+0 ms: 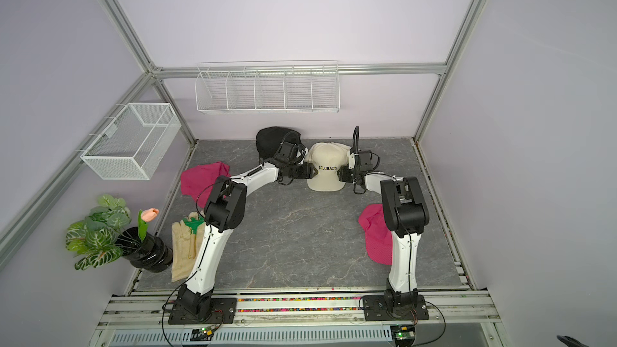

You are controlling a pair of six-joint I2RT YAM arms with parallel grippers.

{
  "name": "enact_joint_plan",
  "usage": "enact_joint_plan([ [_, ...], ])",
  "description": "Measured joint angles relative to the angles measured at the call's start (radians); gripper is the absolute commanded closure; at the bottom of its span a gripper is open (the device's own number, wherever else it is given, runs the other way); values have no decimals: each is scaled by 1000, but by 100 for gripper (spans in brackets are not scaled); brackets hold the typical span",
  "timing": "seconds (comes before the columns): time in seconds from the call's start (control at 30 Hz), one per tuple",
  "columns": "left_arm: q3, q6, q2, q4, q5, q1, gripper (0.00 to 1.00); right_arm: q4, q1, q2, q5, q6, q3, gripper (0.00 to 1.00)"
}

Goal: Stack the baseball caps by color
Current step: Move the baseball cap to the center of the board.

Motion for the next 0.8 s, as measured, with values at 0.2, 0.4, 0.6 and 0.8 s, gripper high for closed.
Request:
enact_joint_plan([
  [0.2, 296, 9, 159, -97, -18, 1, 27, -57, -32, 129, -27, 61, 206, 47],
  [0.4, 402, -6, 209, -122, -32, 2, 18, -68, -33, 150, -31, 129, 259, 36],
  [0.6, 406, -11, 208, -121, -39, 3, 11, -59, -37, 76, 25, 155, 174, 20],
  [0.8, 326, -35, 138, -92, -36, 14, 2, -23, -71, -131, 96, 151, -9, 11],
])
